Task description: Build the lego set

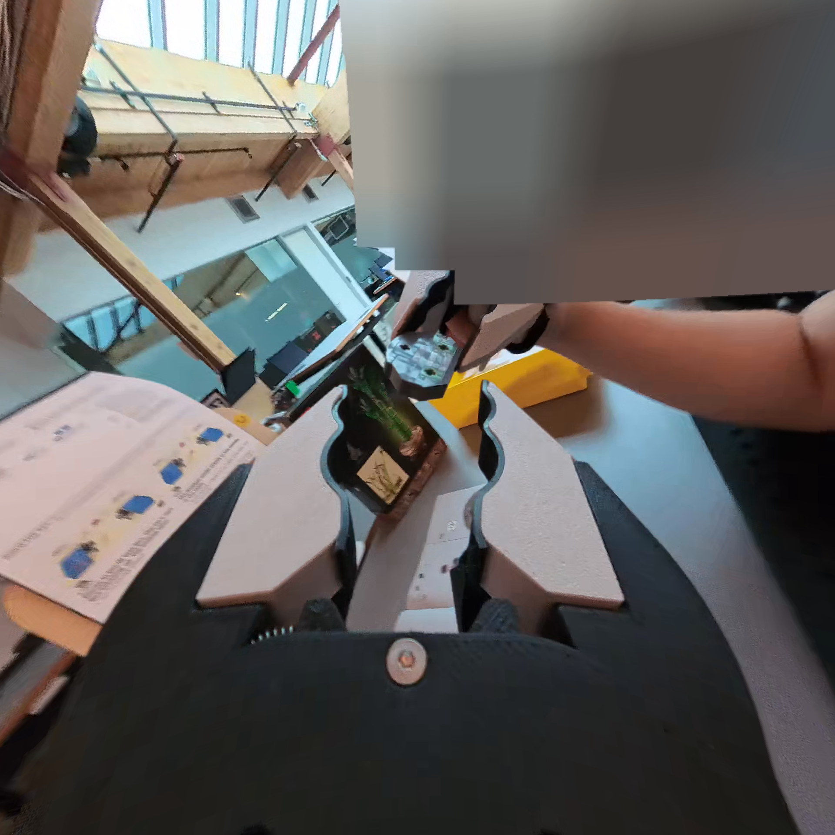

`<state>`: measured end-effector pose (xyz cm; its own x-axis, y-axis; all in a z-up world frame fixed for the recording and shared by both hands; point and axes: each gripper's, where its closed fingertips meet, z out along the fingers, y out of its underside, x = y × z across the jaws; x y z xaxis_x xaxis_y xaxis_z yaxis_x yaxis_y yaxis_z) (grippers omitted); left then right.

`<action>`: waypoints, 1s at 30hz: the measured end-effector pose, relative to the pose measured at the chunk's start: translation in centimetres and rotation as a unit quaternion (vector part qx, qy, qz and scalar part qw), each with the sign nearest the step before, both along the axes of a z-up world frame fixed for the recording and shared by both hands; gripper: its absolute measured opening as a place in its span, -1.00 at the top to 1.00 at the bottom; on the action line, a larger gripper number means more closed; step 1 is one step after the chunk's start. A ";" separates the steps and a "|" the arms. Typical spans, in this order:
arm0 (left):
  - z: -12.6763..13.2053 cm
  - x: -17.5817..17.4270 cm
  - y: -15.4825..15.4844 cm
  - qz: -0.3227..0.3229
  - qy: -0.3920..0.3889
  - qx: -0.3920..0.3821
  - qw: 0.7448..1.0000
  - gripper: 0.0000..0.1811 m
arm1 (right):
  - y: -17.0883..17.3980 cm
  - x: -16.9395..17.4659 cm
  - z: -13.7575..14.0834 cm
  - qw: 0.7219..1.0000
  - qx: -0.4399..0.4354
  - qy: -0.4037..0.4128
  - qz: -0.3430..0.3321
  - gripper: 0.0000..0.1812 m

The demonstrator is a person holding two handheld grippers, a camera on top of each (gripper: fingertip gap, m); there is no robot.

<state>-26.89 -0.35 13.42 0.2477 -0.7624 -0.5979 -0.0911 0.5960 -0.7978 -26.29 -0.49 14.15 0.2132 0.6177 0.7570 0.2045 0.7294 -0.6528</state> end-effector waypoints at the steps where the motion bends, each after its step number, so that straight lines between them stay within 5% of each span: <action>1: 0.0 0.2 0.1 0.015 0.000 0.017 1.000 0.45 | -0.2 -0.1 -0.1 1.000 -0.004 -0.005 0.005 0.69; 9: -0.7 0.9 -0.5 0.050 0.026 0.117 0.992 0.67 | -0.7 -0.5 -0.6 1.000 -0.013 -0.019 0.017 0.68; 30: -1.2 0.8 0.4 0.074 0.060 0.076 0.993 0.67 | 0.1 -0.4 -1.0 0.999 -0.022 -0.020 0.014 0.68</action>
